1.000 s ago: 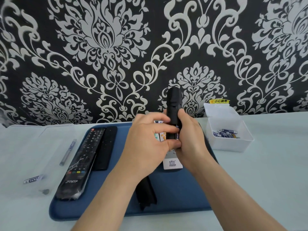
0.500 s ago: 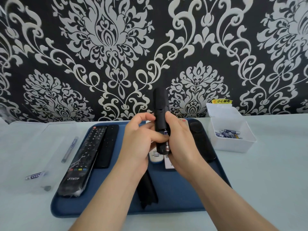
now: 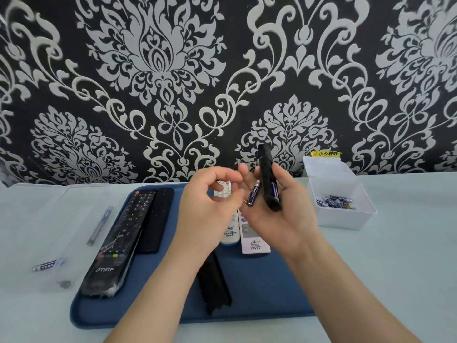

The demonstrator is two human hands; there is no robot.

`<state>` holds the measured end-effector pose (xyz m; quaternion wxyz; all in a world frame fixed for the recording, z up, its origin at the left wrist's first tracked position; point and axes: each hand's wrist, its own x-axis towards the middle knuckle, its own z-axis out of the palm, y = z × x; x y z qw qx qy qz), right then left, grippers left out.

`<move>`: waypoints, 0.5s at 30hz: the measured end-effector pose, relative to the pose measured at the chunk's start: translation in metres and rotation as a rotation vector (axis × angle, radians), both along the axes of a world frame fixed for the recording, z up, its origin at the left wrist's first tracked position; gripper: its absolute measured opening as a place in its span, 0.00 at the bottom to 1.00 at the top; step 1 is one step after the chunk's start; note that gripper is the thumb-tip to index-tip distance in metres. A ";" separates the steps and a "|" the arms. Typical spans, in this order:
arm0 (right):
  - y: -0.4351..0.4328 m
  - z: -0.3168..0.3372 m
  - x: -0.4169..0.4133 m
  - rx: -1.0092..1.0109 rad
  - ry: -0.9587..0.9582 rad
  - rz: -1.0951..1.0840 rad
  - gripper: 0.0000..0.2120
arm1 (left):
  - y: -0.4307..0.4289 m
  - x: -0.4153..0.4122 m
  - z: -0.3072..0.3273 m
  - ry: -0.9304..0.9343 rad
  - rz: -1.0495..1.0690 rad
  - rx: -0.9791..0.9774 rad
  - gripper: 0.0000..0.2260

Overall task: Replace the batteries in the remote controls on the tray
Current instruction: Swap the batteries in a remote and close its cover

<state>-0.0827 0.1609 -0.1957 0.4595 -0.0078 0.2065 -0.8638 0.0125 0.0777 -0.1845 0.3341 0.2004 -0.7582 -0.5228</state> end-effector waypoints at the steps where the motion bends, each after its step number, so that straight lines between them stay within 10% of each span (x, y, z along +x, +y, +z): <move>1: 0.001 0.001 0.001 -0.015 -0.002 0.009 0.13 | 0.001 0.000 -0.001 -0.041 0.014 -0.129 0.09; 8: 0.001 0.001 0.008 -0.019 0.068 0.105 0.15 | 0.007 -0.004 -0.007 -0.129 0.071 -0.421 0.16; 15: -0.002 -0.002 0.000 0.134 0.237 0.057 0.15 | -0.002 0.003 0.009 0.039 -0.100 0.281 0.16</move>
